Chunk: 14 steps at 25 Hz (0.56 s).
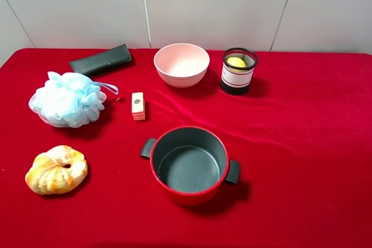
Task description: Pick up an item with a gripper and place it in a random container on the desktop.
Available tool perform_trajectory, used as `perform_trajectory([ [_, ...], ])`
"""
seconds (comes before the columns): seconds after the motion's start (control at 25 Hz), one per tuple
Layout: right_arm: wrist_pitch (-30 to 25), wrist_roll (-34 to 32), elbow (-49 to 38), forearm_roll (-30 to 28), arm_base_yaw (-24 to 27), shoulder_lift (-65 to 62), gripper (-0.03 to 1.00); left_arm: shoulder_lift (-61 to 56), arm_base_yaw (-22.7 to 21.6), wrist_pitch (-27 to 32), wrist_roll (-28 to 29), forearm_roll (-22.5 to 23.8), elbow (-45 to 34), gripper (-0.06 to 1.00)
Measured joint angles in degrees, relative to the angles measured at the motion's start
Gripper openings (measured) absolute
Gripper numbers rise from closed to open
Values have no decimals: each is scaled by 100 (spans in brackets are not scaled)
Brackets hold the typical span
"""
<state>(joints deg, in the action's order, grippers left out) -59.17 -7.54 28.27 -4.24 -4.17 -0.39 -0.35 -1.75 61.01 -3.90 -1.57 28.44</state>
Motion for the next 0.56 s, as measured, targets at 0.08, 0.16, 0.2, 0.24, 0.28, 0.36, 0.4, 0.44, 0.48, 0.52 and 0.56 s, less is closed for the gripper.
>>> perform_trajectory([
  [0.08, 0, 0, 0, 0, 0, 0, 69, 0, 0, 0, 0, 0, 0, 99],
  [0.16, 0, 0, 0, 0, 0, 0, 69, 0, 0, 0, 0, 0, 0, 99],
  [0.2, 0, 0, 0, 0, 0, 0, 69, 0, 0, 0, 0, 0, 0, 99],
  [0.24, 0, 0, 0, 0, 0, 0, 69, 0, 0, 0, 0, 0, 0, 99],
  [0.28, 0, 0, 0, 0, 0, 0, 69, 0, 0, 0, 0, 0, 0, 99],
  [0.36, 0, 0, 0, 0, 0, 0, 69, 0, 0, 0, 0, 0, 0, 99],
  [0.4, 0, 0, 0, 0, 0, 0, 69, 0, 0, 0, 0, 0, 0, 99],
  [0.44, 0, 0, 0, 0, 0, 0, 69, 0, 0, 0, 0, 0, 0, 99],
  [0.48, 0, 0, 0, 0, 0, 0, 69, 0, 0, 0, 0, 0, 0, 99],
  [0.52, 0, 0, 0, 0, 0, 0, 69, 0, 0, 0, 0, 0, 0, 99],
  [0.56, 0, 0, 0, 0, 0, 0, 69, 0, 0, 0, 0, 0, 0, 99],
])
